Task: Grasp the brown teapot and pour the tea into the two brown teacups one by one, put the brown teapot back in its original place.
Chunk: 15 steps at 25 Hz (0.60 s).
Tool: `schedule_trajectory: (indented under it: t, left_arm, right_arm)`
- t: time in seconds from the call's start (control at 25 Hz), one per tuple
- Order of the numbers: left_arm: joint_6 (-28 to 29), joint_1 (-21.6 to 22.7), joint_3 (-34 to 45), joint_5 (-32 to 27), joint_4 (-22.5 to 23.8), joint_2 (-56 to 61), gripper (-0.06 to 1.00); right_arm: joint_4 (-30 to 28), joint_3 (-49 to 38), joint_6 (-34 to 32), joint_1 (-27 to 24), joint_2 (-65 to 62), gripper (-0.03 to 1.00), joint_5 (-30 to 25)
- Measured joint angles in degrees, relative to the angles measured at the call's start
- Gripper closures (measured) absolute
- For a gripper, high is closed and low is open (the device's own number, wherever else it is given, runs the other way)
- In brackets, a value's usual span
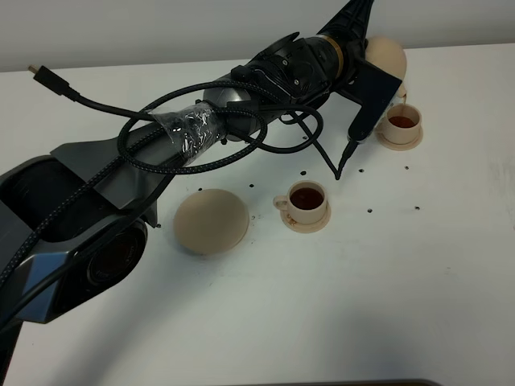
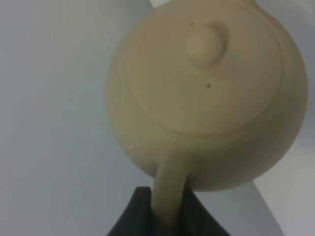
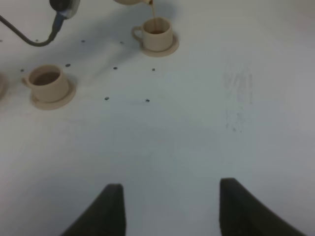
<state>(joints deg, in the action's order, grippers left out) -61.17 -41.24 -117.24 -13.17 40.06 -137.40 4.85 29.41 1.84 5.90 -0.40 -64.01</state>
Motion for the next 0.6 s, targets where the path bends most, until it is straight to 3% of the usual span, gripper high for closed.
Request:
schedule_trajectory:
  t: [0.6]
  left_arm:
    - [-3.7,0.0,0.0,0.0,0.2,0.0,0.82]
  right_arm:
    - [0.0,0.0,0.0,0.0,0.0,0.55,0.0]
